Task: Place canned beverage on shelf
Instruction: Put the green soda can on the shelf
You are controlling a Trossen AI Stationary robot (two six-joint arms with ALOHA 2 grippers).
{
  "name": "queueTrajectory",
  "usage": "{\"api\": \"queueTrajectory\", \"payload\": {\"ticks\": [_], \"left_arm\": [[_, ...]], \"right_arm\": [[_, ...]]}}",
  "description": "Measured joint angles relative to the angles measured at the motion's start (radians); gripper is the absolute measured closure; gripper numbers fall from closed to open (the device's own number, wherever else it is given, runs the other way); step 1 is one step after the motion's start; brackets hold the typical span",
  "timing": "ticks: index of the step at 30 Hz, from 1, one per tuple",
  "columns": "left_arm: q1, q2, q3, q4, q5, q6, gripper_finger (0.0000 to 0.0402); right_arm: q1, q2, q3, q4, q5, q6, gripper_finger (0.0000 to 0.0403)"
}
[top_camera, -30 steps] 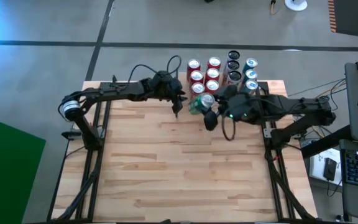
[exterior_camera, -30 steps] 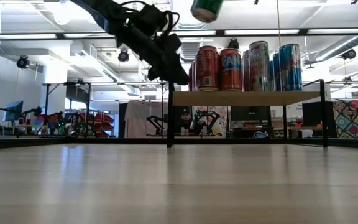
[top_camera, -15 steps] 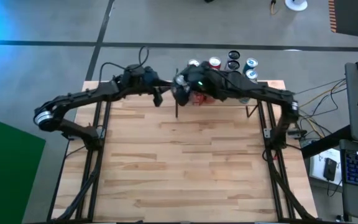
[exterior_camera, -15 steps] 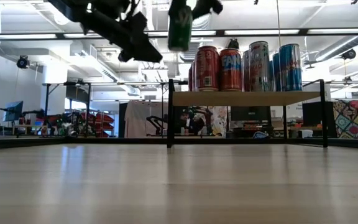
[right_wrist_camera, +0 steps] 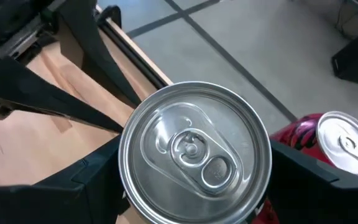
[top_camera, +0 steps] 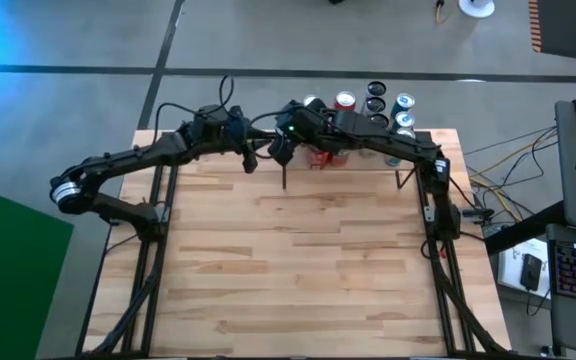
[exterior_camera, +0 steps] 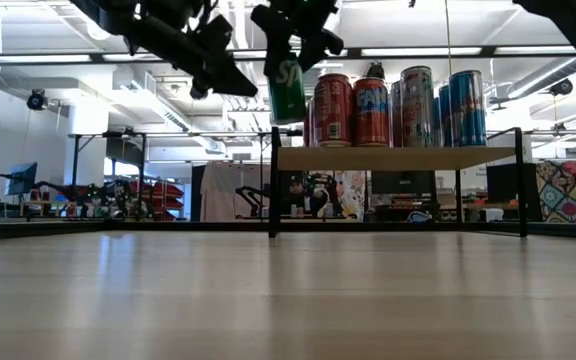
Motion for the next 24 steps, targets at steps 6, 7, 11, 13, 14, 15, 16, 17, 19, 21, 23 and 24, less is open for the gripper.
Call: {"api": "queueTrajectory", "payload": {"ticks": [6,7,11,13,14,15,16,17,19,21,23,24], "left_arm": [[0.001,0.025,0.000,0.003,0.000,-0.005,0.0323],[0.001,0.025,0.000,0.003,0.000,-0.011,0.0323],[0.001,0.025,0.002,0.008,0.000,-0.015,0.0323],[0.001,0.025,0.002,0.008,0.000,-0.015,0.0323],[0.001,0.025,0.002,0.008,0.000,-0.015,0.0323],[0.001,0.024,0.002,0.008,0.000,-0.015,0.0323],[0.001,0.024,0.002,0.008,0.000,-0.015,0.0323],[0.001,0.024,0.002,0.008,0.000,-0.015,0.0323],[0.001,0.024,0.002,0.008,0.000,-0.015,0.0323],[0.001,0.024,0.002,0.008,0.000,-0.014,0.0323],[0.001,0.024,0.002,0.008,0.000,-0.011,0.0323],[0.001,0.024,0.002,0.008,0.000,-0.008,0.0323]], "right_arm": [[-0.021,0.022,-0.007,-0.023,0.002,0.012,0.0108],[-0.022,0.023,-0.009,-0.026,0.006,0.011,0.0108],[-0.032,0.023,-0.012,-0.021,0.001,0.012,0.0108],[-0.038,0.023,-0.014,-0.021,0.000,0.012,0.0108],[-0.042,0.023,-0.015,-0.021,0.000,0.012,0.0108],[-0.045,0.023,-0.017,-0.020,0.000,0.013,0.0108],[-0.047,0.023,-0.019,-0.020,0.001,0.014,0.0108],[-0.051,0.023,-0.021,-0.020,0.002,0.014,0.0108],[-0.056,0.023,-0.027,-0.022,0.001,0.023,0.0108],[-0.059,0.023,-0.032,-0.023,-0.013,0.025,0.0108],[-0.061,0.023,-0.035,-0.023,-0.019,0.030,0.0108],[-0.062,0.023,-0.038,-0.021,-0.021,0.033,0.0108]]}}
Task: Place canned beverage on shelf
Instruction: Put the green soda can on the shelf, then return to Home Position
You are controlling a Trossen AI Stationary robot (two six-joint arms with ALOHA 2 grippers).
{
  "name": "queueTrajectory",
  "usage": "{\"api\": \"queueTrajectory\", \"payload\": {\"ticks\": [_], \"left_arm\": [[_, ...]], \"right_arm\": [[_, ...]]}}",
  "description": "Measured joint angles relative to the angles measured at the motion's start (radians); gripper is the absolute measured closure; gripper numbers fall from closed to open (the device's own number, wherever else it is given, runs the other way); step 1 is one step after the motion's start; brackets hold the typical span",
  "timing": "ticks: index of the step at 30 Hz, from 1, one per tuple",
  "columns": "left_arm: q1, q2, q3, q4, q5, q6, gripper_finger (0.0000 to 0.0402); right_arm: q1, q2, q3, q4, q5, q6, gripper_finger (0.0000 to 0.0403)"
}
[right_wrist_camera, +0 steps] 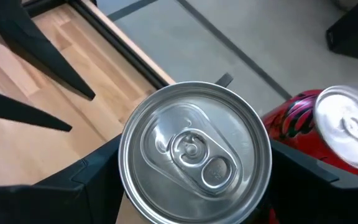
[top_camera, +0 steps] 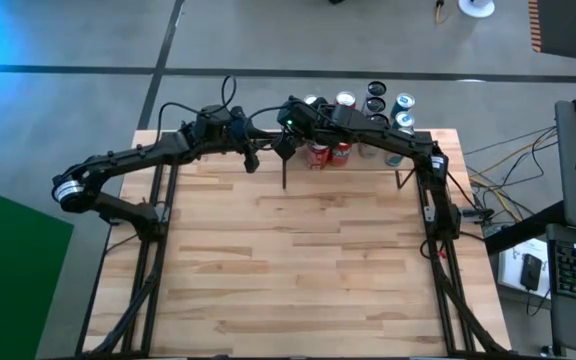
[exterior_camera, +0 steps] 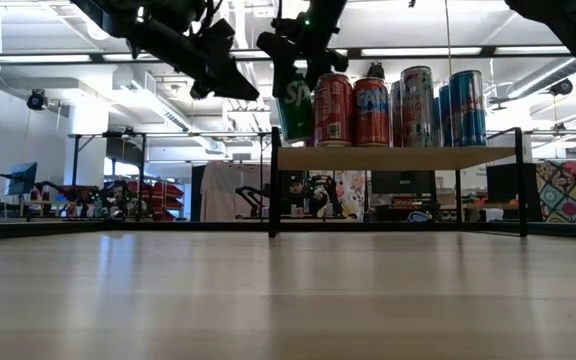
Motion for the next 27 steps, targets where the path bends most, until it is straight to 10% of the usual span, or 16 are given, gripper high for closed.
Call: {"api": "queueTrajectory", "payload": {"ticks": [27], "left_arm": [[0.003,-0.034,0.000,0.053,-0.005,-0.092,0.0323]], "right_arm": [[-0.019,-0.032,-0.013,0.016,-0.017,0.080,0.0021]]}}
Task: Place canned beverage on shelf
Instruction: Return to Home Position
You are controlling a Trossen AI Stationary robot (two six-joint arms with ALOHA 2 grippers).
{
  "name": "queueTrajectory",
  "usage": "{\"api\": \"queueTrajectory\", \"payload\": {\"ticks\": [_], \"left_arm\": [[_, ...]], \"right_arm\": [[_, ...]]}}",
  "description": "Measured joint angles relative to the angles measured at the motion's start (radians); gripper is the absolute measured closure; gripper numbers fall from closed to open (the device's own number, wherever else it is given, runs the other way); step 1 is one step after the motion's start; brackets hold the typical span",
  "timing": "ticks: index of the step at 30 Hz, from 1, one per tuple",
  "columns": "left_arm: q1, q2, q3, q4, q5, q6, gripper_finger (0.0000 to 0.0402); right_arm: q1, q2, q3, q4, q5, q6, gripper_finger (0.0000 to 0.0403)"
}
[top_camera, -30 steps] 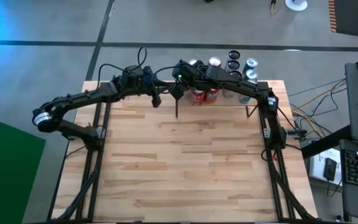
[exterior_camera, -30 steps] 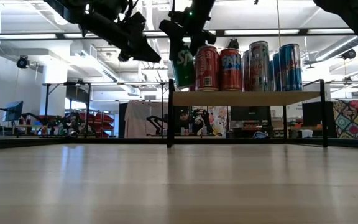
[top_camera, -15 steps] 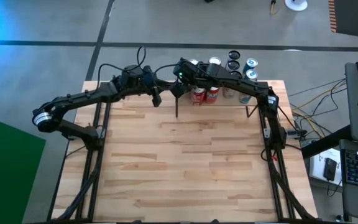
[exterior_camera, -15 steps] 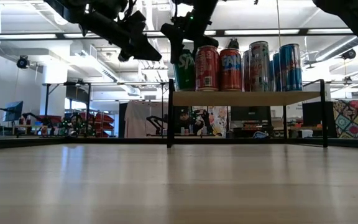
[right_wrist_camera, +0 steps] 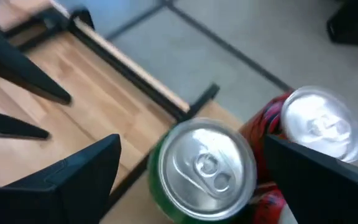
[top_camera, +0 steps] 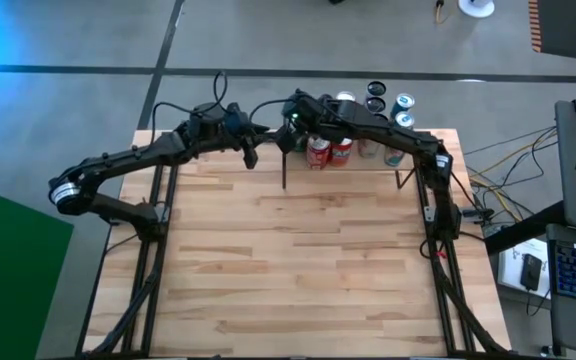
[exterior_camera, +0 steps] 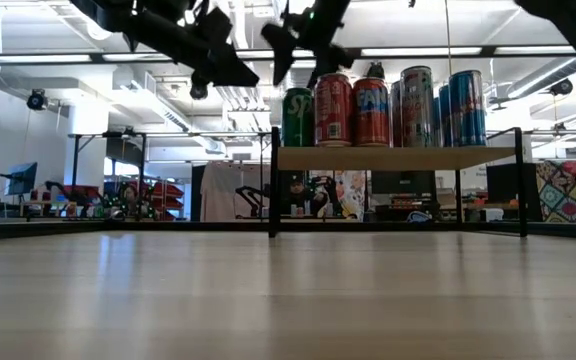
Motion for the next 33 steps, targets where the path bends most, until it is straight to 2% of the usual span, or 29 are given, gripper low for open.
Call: {"api": "queueTrajectory", "payload": {"ticks": [3,7,11,14,18,23,28,31,33], "left_arm": [[0.003,-0.031,0.000,0.027,0.001,-0.065,0.0323],[0.007,-0.097,0.001,0.140,0.002,-0.122,0.0323],[0.010,-0.174,0.002,0.157,-0.004,-0.122,0.0323],[0.009,-0.226,0.000,0.124,-0.039,-0.185,0.0323],[0.009,-0.310,-0.064,0.130,0.003,-0.206,0.0323],[0.009,-0.468,-0.271,0.251,0.059,-0.340,0.0323],[0.008,-0.603,-0.441,0.319,0.093,-0.382,0.0323],[0.008,-0.617,-0.459,0.317,0.093,-0.389,0.0323],[0.008,-0.604,-0.435,0.299,0.105,-0.407,0.0323]], "right_arm": [[0.012,-0.042,0.000,0.030,0.008,-0.013,0.0020],[0.033,-0.099,0.000,0.057,0.001,-0.030,0.0020],[0.067,-0.165,-0.019,0.116,-0.093,-0.071,0.0020],[0.100,-0.225,-0.085,0.187,-0.146,-0.107,0.0038],[0.130,-0.330,-0.260,0.378,-0.311,-0.138,0.0095],[0.162,-0.470,-0.536,0.723,-0.571,-0.137,0.0198],[0.198,-0.600,-0.764,0.899,-0.610,-0.148,0.0311],[0.203,-0.652,-0.844,0.905,-0.604,-0.134,0.0373],[0.199,-0.672,-0.882,0.851,-0.585,-0.092,0.0386]]}}
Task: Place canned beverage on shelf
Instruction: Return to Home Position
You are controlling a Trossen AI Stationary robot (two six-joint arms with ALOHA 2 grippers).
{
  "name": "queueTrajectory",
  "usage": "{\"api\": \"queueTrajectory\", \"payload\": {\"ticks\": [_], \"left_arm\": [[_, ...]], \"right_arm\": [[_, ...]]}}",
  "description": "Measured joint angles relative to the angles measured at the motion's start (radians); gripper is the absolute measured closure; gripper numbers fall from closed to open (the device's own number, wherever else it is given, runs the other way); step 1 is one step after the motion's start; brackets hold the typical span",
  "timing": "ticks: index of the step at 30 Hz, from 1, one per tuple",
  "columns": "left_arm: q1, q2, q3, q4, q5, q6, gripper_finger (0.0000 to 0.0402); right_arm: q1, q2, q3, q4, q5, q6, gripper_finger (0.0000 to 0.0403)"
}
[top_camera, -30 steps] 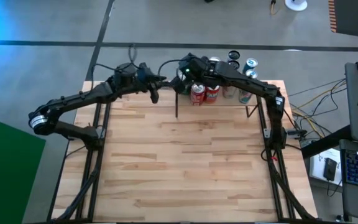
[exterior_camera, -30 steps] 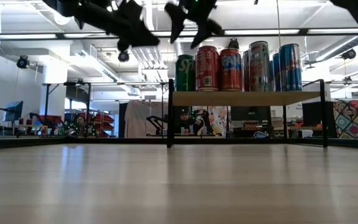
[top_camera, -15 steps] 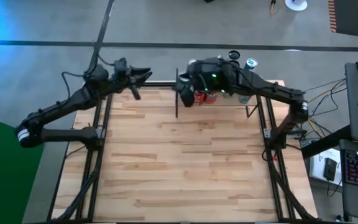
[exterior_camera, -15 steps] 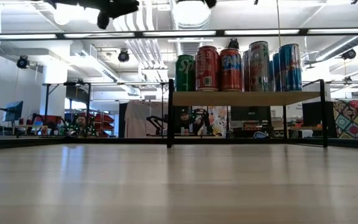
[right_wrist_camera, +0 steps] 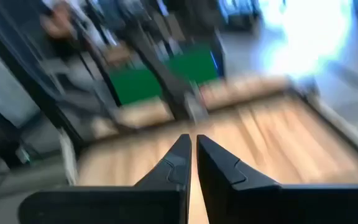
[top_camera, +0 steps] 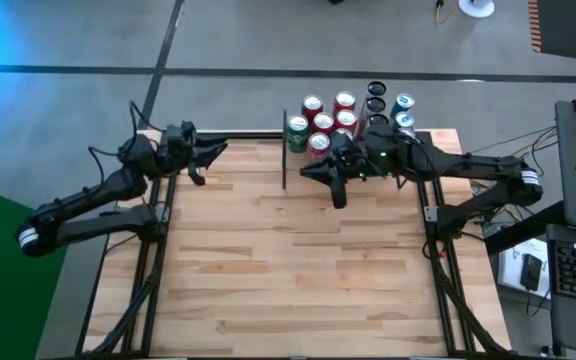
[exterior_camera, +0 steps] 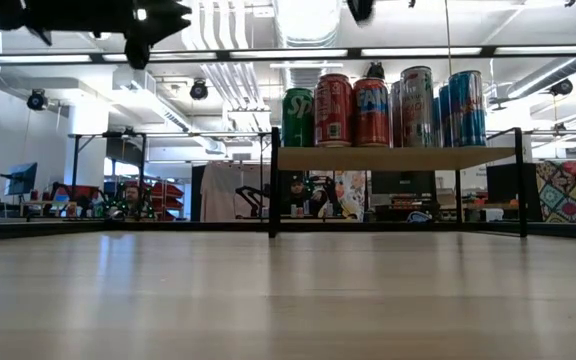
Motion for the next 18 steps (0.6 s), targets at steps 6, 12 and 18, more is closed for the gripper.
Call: {"api": "queueTrajectory", "payload": {"ticks": [6,12,18], "left_arm": [[0.004,0.040,0.172,-0.216,-0.106,0.139,0.0323],[0.009,0.029,0.254,-0.247,-0.053,0.217,0.0323],[0.009,0.023,0.094,-0.199,0.045,0.086,0.0323]], "right_arm": [[-0.001,-0.113,-0.010,-0.397,0.003,0.001,0.0393],[0.006,-0.308,-0.122,-0.264,-0.002,-0.180,0.0394],[0.008,-0.481,-0.315,-0.189,-0.021,-0.219,0.0394]]}}
